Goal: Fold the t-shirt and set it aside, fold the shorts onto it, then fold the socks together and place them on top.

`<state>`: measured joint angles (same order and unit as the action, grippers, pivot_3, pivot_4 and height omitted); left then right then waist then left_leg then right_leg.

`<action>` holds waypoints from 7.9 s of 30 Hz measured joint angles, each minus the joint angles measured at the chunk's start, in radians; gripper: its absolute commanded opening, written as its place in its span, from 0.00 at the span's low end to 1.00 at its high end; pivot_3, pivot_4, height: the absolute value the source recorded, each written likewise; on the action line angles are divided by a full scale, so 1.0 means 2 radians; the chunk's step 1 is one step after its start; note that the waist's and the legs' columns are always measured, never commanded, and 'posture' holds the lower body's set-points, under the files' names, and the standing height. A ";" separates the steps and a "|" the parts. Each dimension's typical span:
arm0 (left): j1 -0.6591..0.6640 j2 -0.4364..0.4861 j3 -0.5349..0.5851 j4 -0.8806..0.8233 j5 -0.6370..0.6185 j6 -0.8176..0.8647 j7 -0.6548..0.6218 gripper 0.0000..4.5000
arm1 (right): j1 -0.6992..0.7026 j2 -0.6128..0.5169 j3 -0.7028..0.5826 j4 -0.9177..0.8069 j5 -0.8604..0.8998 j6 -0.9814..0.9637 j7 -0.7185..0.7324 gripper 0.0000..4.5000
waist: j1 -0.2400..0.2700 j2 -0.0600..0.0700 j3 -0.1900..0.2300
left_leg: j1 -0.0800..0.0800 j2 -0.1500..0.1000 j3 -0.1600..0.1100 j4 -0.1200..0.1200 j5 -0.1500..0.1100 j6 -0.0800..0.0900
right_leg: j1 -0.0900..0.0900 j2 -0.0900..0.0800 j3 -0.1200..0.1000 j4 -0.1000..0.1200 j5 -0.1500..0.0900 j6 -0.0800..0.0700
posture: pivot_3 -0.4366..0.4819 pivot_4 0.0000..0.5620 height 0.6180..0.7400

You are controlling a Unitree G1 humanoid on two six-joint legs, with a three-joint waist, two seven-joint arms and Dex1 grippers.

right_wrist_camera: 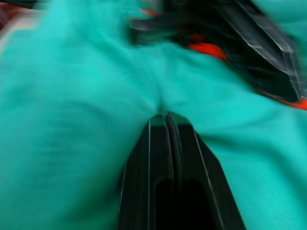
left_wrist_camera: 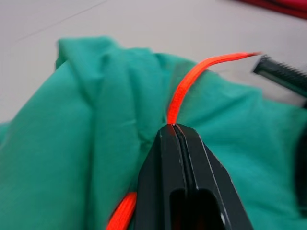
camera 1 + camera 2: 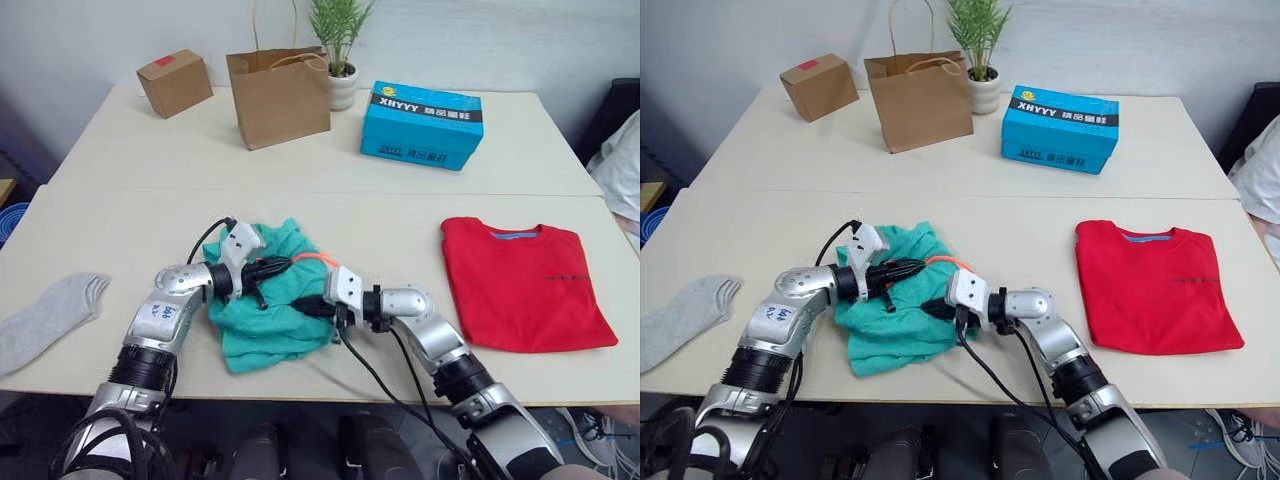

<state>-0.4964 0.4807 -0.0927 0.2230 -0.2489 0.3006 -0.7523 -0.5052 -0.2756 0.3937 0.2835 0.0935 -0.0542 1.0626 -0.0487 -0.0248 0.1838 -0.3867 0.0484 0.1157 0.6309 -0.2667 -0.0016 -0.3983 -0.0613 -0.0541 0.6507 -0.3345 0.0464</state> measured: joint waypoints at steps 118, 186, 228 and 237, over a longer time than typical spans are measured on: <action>0.260 0.099 0.225 -0.202 -0.143 -0.050 -0.082 1.00 | 0.115 -0.319 -0.388 -0.082 0.153 0.048 0.045 1.00 | 0.006 0.001 0.003 | -0.002 0.001 0.003 -0.001 0.004 -0.004 | -0.005 0.002 0.004 0.002 0.000 0.000 | 0.48 0.27 1.00; 0.294 0.171 0.282 -0.121 -0.011 0.143 0.135 0.01 | 0.176 -0.122 -0.182 -0.223 0.187 -0.014 0.015 1.00 | 0.009 0.002 0.000 | 0.008 0.001 0.000 -0.005 -0.001 -0.004 | 0.003 -0.001 0.001 0.003 -0.002 -0.006 | 0.48 0.27 1.00; 0.033 0.059 0.003 -0.233 -0.134 0.142 -0.116 0.56 | 0.340 -0.230 -0.280 -0.435 0.263 0.265 -0.125 0.88 | 0.012 -0.002 0.002 | 0.005 0.000 0.000 -0.002 0.001 -0.001 | 0.003 0.001 0.002 0.002 -0.002 -0.002 | 0.48 0.27 1.00; -0.083 0.096 -0.015 0.075 0.025 -0.084 -0.135 0.00 | 0.316 -0.223 -0.144 -0.414 0.152 0.255 -0.135 0.17 | 0.015 -0.004 0.002 | 0.003 0.000 0.001 -0.001 0.000 0.001 | 0.002 0.000 0.002 0.001 -0.002 -0.001 | 0.48 0.27 1.00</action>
<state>-0.6619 0.6726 -0.1224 0.3735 -0.1985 0.1323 -1.0227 0.1260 -0.7220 0.1058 -0.5449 0.3967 0.4548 0.7933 -0.0182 -0.0319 0.1877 -0.3800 0.0476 0.1178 0.6288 -0.2675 0.0001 -0.3949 -0.0607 -0.0503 0.6523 -0.3379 0.0451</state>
